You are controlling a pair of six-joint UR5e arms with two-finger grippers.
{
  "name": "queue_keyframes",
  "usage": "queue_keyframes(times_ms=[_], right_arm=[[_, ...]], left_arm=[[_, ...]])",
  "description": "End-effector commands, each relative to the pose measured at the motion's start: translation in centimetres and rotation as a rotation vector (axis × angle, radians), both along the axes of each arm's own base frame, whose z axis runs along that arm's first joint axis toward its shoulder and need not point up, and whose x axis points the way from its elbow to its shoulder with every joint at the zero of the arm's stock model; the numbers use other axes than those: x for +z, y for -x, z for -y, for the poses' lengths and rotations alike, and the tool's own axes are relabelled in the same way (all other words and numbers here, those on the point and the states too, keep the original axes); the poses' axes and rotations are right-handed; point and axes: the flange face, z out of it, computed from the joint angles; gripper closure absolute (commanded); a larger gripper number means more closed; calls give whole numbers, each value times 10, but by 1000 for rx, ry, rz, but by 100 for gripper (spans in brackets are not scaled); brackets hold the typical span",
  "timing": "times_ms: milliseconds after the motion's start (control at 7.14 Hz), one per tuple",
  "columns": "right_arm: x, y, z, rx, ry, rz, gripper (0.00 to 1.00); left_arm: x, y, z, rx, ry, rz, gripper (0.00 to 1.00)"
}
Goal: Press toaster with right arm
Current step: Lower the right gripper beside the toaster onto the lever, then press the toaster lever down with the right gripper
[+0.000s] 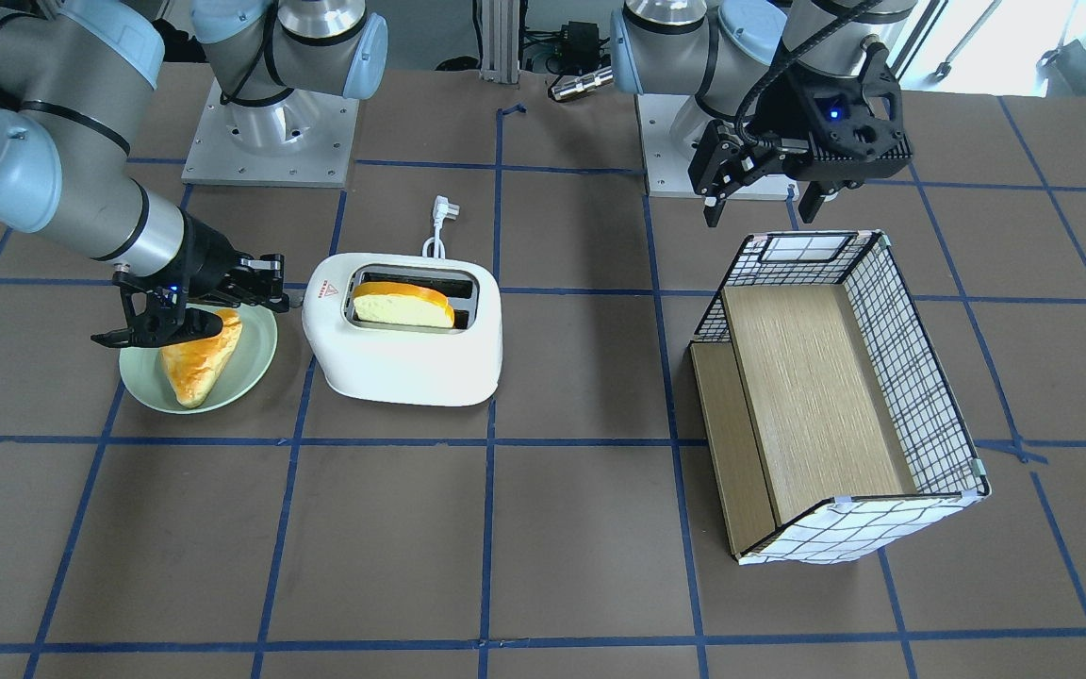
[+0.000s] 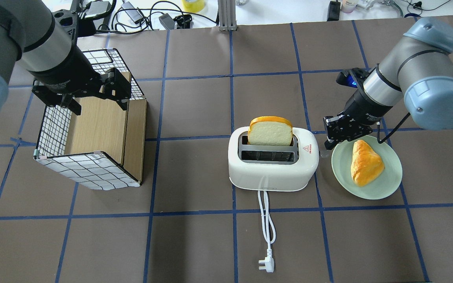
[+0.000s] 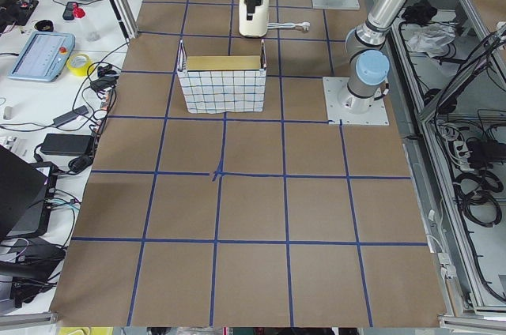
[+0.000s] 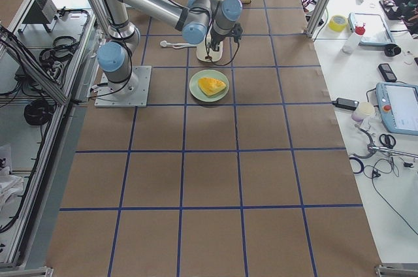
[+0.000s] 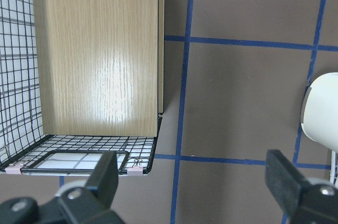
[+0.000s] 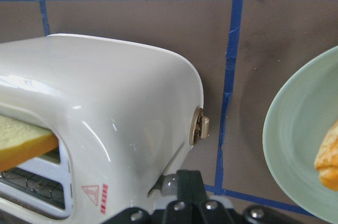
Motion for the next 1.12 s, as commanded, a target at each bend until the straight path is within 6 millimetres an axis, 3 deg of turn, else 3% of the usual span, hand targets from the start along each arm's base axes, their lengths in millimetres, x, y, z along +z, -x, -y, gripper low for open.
queue_keyframes(times_ms=[0, 980], right_arm=[[-4, -1, -2, 3, -3, 13, 100], [-21, -3, 3, 4, -19, 46, 100]], left_arm=[[0, 0, 0, 0, 0, 0, 0], [0, 0, 0, 0, 0, 0, 0]])
